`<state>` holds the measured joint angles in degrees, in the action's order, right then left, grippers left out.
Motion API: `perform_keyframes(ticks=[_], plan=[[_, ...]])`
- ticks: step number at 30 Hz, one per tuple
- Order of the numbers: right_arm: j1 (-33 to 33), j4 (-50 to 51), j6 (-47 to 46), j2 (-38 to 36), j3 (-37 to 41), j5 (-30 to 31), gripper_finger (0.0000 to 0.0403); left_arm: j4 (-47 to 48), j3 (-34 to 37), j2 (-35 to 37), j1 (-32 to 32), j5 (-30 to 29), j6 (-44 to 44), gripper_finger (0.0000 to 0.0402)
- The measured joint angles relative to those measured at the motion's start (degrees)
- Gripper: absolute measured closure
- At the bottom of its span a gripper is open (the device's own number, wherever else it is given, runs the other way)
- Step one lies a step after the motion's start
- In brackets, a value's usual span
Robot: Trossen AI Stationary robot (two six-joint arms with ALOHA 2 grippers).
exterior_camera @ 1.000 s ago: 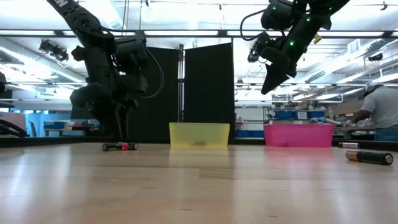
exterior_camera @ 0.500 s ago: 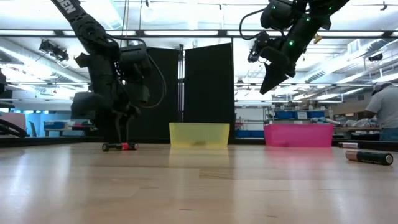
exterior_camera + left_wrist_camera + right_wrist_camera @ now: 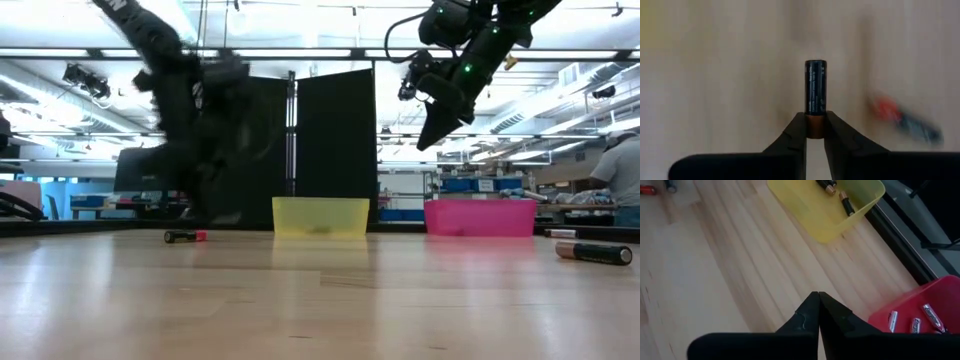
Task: Sort batteries
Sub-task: Put the black-brown battery into the yellow bin
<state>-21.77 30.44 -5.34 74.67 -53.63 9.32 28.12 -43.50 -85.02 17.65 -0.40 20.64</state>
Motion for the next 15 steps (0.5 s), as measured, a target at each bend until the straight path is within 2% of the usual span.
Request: perform_keyframes(ticks=[8, 15], plan=[[2.25, -2.59, -0.07, 0.02, 0.0, 0.0, 0.0391, -1.0, -14.63, -1.09, 6.33, -1.82, -0.28, 0.0356], [3.57, -3.37, -1.01, 0.21, 0.0, 0.04, 0.0389, 2.83, -29.24, -10.03, 14.56, 1.73, 5.63, 0.0356]])
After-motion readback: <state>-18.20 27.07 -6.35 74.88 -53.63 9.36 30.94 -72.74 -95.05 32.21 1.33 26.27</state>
